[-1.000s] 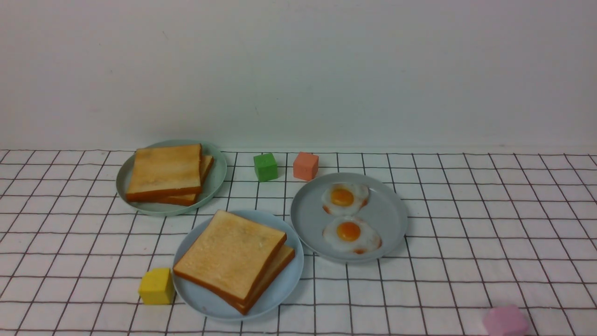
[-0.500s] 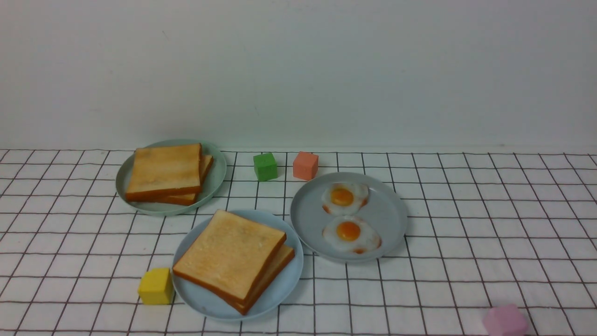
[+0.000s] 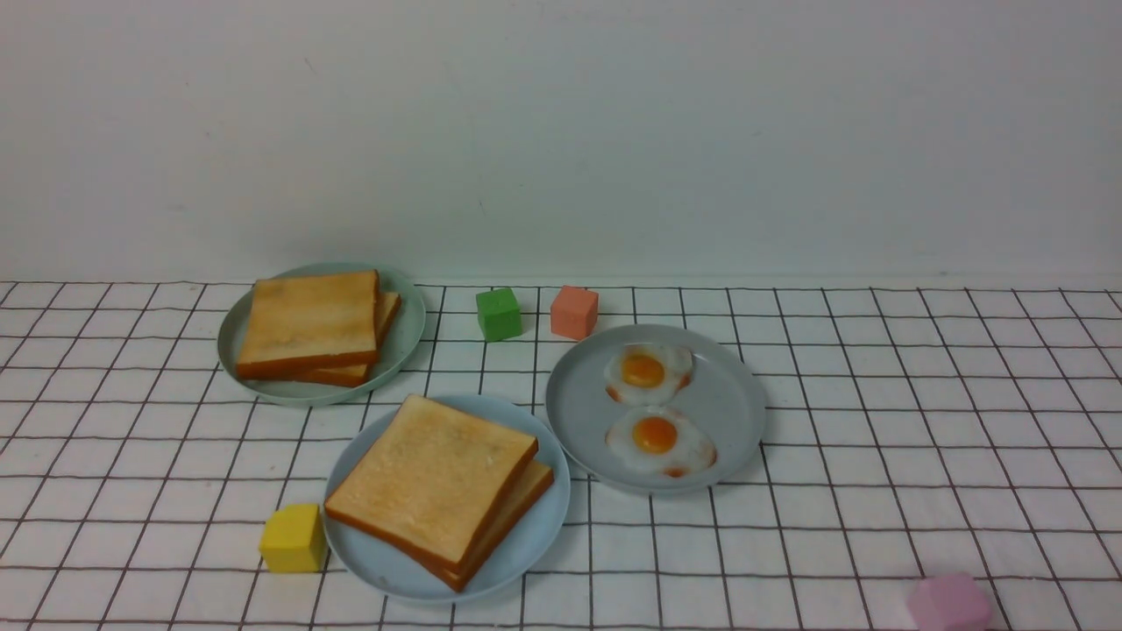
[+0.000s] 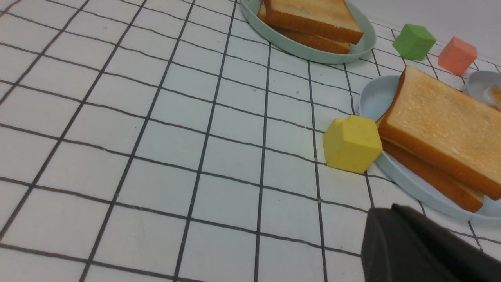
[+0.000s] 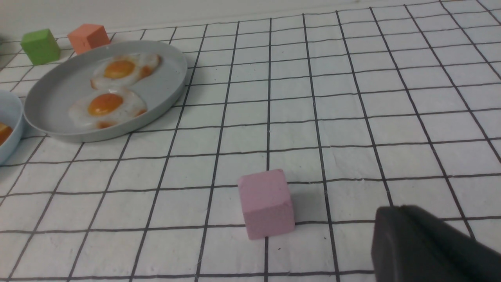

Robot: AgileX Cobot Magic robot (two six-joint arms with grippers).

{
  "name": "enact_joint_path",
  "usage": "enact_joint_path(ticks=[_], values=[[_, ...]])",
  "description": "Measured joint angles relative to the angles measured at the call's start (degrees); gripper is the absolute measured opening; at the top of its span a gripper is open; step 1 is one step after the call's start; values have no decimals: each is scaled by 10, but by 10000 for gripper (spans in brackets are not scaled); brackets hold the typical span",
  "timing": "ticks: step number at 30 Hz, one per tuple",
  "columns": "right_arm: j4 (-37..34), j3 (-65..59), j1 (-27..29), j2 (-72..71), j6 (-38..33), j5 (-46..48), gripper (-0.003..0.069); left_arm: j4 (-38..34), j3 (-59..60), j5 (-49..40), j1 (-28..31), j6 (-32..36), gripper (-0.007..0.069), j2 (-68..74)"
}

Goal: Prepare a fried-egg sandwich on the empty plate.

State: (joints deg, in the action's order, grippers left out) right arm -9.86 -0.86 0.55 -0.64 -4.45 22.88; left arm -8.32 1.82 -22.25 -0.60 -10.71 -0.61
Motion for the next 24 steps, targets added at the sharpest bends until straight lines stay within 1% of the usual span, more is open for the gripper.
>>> enact_joint_path(ticks=[24], values=[[0,0,0,0,0,0,29,0,0,0,0,0,-13,0]])
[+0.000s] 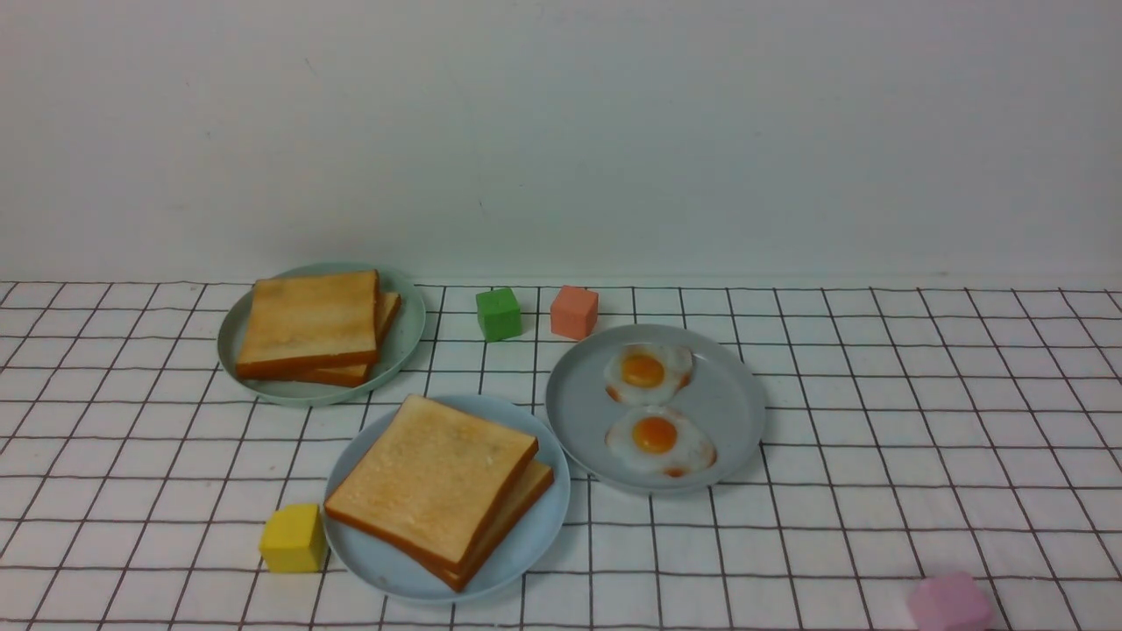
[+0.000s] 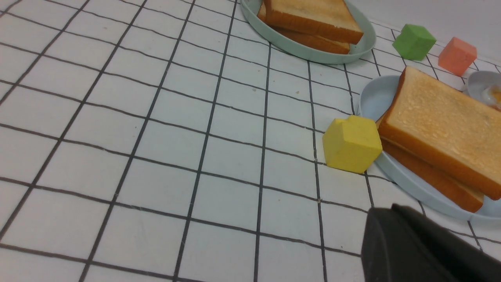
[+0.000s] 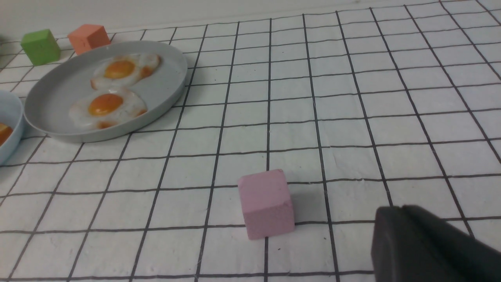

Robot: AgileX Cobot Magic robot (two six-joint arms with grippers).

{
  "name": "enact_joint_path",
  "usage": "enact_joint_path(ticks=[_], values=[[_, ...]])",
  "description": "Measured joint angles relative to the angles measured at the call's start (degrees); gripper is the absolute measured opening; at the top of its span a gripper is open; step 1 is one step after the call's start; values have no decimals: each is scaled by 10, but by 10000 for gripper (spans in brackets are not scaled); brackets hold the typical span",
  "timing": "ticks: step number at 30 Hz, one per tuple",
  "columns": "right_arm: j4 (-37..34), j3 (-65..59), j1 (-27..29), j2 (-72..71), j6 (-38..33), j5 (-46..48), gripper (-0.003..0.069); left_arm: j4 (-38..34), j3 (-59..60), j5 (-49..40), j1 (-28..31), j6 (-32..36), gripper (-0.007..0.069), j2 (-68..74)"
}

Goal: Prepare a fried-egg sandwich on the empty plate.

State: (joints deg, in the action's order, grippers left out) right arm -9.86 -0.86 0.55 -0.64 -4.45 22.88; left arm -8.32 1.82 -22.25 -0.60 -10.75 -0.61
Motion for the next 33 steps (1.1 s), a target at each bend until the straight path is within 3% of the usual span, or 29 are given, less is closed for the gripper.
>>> enact_joint_path(ticks=[33], values=[[0,0,0,0,0,0,60,0,0,0,0,0,0,0]])
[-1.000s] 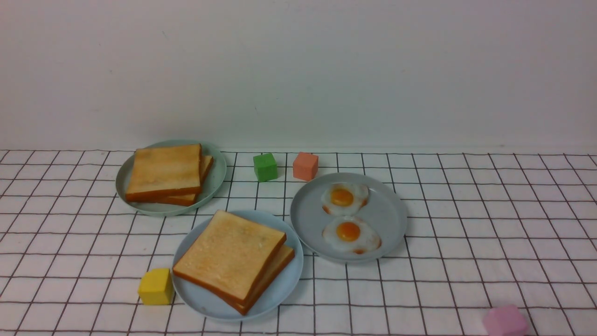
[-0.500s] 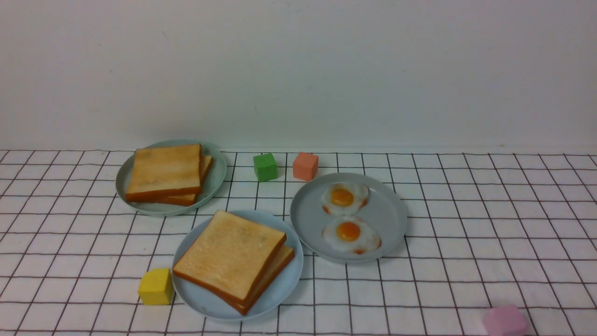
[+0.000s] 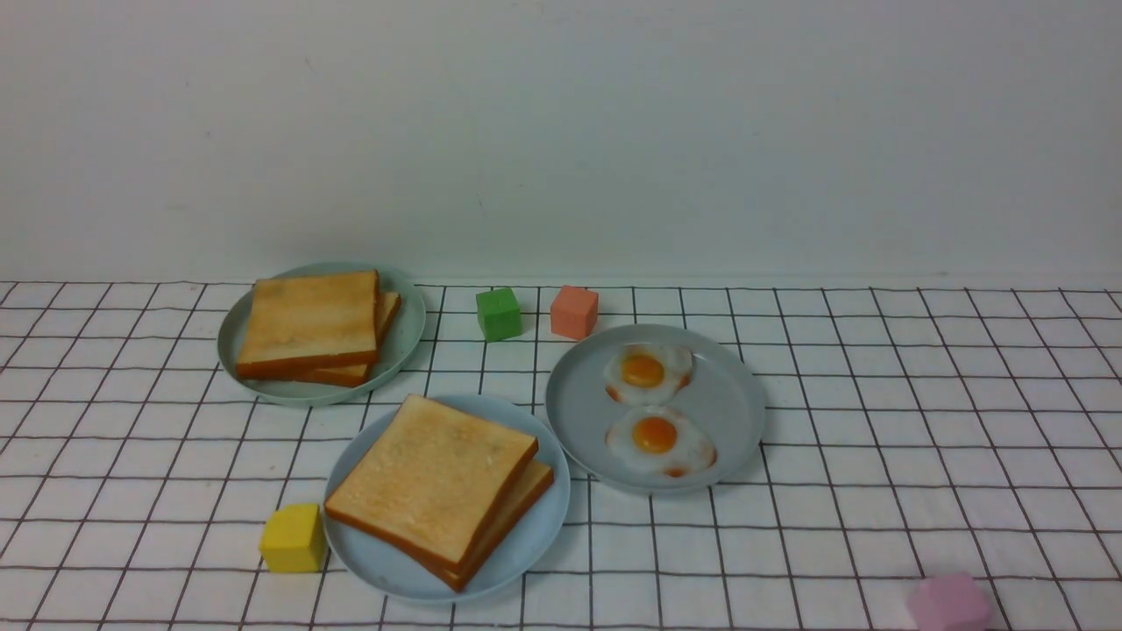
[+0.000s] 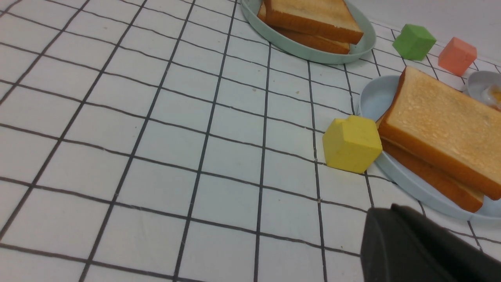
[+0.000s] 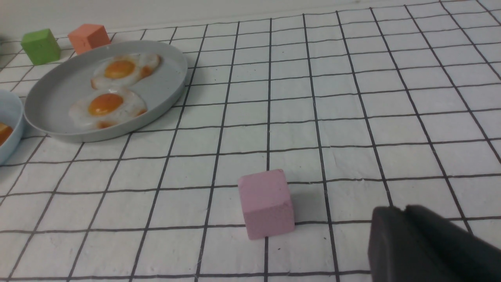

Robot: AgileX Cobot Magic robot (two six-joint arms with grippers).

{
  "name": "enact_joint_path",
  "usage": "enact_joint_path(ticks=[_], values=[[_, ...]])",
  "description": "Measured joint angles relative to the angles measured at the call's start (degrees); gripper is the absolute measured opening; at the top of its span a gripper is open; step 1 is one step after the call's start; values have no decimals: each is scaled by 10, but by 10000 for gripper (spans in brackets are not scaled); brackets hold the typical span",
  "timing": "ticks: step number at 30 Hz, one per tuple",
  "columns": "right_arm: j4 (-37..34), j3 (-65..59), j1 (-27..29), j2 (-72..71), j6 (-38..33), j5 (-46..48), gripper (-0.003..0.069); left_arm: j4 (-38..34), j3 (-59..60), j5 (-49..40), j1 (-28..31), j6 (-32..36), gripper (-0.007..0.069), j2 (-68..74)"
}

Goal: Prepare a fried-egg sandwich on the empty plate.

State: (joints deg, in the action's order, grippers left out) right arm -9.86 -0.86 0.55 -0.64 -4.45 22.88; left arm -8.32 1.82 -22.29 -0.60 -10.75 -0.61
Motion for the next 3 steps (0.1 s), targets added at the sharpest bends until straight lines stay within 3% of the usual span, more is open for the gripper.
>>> enact_joint_path(ticks=[3], values=[[0,0,0,0,0,0,62,0,0,0,0,0,4,0]])
